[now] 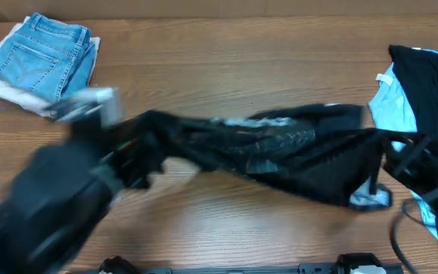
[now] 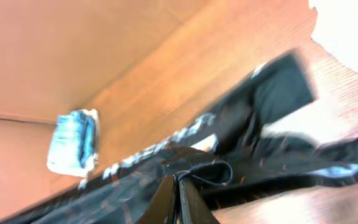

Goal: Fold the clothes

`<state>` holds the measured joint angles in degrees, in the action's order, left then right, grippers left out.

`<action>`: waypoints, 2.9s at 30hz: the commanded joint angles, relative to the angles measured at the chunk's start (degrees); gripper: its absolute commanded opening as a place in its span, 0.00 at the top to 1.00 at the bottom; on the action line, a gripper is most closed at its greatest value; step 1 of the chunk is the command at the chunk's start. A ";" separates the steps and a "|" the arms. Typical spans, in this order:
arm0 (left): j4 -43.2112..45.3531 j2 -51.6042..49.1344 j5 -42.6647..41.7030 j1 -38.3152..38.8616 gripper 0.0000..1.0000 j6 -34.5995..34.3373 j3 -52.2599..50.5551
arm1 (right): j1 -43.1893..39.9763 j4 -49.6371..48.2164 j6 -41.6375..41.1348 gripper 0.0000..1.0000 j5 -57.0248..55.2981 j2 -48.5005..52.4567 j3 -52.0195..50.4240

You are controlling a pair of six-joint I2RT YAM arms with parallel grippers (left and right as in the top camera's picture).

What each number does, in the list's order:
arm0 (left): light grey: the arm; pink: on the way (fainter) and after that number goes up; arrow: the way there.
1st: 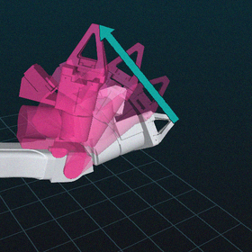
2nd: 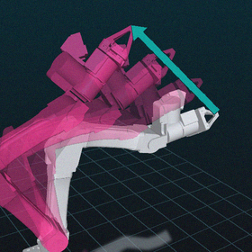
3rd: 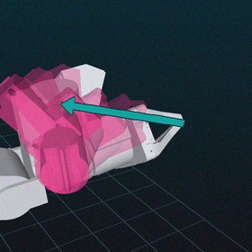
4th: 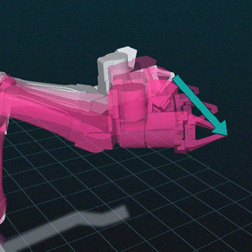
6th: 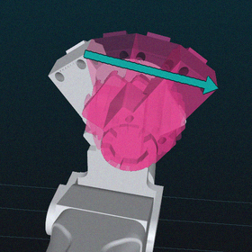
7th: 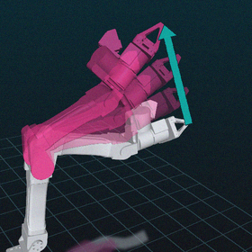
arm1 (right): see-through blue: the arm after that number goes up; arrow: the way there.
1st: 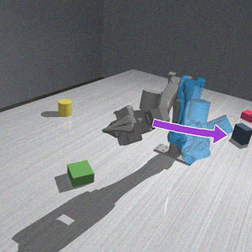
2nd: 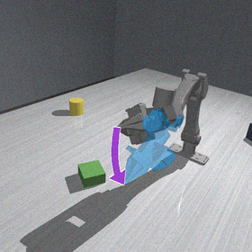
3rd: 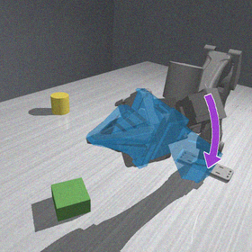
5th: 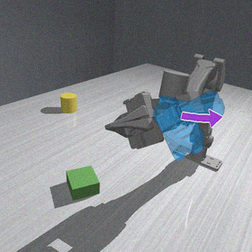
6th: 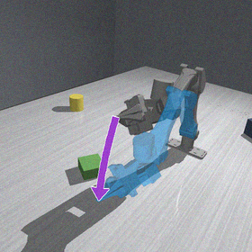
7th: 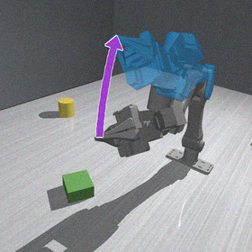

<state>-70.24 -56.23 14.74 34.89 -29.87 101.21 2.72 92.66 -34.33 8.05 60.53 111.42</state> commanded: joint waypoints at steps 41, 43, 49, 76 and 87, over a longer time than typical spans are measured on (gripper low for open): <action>3.76 -38.73 0.81 -29.64 0.96 17.55 36.17 | -6.08 -16.17 8.68 0.96 -1.64 35.80 35.34; -1.55 -38.95 -1.33 -29.64 0.95 17.42 36.11 | -6.08 -11.72 9.33 0.96 -1.66 36.02 34.88; -20.11 -42.05 -2.93 -29.59 0.96 9.20 33.42 | -6.05 4.37 9.27 0.96 -2.03 39.50 30.71; -13.57 -52.43 -18.78 -28.92 0.21 15.78 -7.48 | -5.84 2.54 8.90 0.27 -7.32 39.67 -4.26; -3.41 -53.07 -18.80 -31.98 0.34 13.99 -18.01 | -5.84 -15.80 8.87 0.29 -3.91 39.69 -25.99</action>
<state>-74.35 -108.88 -3.49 4.23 -14.87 85.76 -3.01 79.20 -25.45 3.05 101.27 89.08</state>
